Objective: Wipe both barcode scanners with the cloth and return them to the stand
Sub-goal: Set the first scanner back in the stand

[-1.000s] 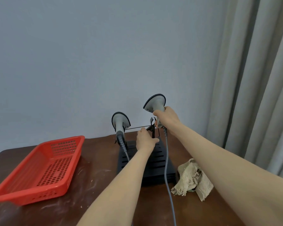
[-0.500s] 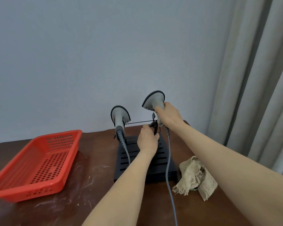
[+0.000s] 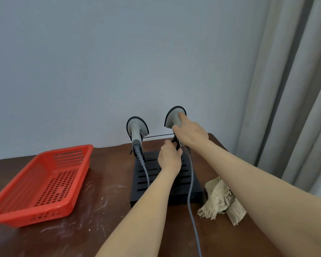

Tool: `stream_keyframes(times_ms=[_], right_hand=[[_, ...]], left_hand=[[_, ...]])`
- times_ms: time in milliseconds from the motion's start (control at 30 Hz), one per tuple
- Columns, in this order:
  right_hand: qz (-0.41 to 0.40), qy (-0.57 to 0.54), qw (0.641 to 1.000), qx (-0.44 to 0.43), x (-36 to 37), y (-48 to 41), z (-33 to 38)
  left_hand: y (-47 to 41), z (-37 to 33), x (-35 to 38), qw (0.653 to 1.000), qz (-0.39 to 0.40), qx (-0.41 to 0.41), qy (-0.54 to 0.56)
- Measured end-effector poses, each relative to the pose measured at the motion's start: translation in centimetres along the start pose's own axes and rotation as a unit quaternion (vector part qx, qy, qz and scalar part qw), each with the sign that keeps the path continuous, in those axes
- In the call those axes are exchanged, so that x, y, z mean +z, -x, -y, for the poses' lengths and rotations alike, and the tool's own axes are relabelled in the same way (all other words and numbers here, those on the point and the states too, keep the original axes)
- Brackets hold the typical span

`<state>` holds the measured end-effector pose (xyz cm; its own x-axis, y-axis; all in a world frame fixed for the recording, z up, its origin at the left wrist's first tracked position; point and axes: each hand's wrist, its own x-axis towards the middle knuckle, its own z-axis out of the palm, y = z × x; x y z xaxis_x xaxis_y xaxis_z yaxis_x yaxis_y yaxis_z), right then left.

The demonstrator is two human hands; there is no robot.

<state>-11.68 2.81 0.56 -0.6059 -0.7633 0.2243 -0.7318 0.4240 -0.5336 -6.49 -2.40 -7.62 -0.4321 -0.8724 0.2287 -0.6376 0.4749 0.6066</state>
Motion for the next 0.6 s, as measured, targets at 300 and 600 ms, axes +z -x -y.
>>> stream_keyframes(times_ms=[300, 600], right_hand=[[0.02, 0.066, 0.998, 0.012, 1.2, 0.1, 0.0], [0.033, 0.064, 0.997, 0.014, 1.9, 0.0, 0.6]], left_hand=[[-0.2, 0.2, -0.1, 1.0, 0.006, -0.001, 0.012], [-0.4, 0.3, -0.8, 0.999, 0.03, -0.021, 0.03]])
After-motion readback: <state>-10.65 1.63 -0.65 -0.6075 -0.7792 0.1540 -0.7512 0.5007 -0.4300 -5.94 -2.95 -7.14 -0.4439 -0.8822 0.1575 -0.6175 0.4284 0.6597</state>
